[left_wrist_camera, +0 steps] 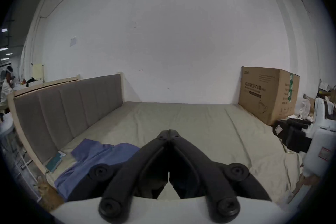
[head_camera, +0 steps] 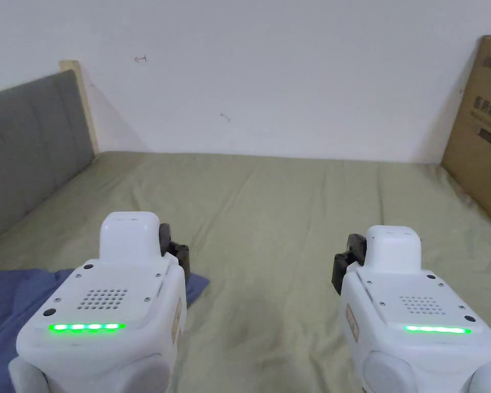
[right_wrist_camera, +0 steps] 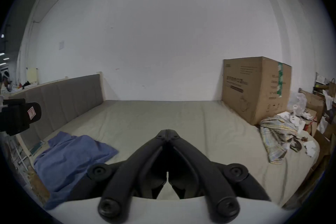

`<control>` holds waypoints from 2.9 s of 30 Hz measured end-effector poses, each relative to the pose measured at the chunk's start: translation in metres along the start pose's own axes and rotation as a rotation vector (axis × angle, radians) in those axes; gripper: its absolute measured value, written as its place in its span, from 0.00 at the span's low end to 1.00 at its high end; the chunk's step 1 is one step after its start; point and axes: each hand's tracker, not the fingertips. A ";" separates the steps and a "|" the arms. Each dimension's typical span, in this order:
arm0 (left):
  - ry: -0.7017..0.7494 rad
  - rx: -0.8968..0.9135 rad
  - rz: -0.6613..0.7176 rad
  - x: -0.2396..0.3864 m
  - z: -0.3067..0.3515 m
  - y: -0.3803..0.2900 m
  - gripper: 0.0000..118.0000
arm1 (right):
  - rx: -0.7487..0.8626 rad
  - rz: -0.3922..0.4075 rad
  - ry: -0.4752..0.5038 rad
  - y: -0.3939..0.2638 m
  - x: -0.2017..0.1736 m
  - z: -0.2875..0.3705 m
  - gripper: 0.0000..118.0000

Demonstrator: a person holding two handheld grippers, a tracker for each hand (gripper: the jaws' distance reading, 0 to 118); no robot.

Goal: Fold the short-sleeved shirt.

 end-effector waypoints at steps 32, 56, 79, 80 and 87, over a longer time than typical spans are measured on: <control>0.109 -0.729 0.084 -0.147 -0.137 -0.141 0.90 | -0.320 0.087 0.370 -0.062 -0.147 -0.074 0.01; 0.201 -0.870 0.166 -0.143 -0.186 -0.187 0.04 | -0.431 0.054 0.338 -0.078 -0.132 -0.085 0.01; -0.301 -0.454 -0.009 0.068 -0.162 0.054 0.04 | -0.187 -0.154 -0.020 0.005 0.056 -0.025 0.01; -0.356 -0.453 -0.009 0.093 -0.159 0.057 0.04 | -0.176 -0.161 -0.056 0.008 0.070 -0.019 0.01; -0.703 -0.508 -0.103 0.240 -0.134 0.017 0.04 | -0.115 -0.240 -0.279 0.017 0.159 0.025 0.01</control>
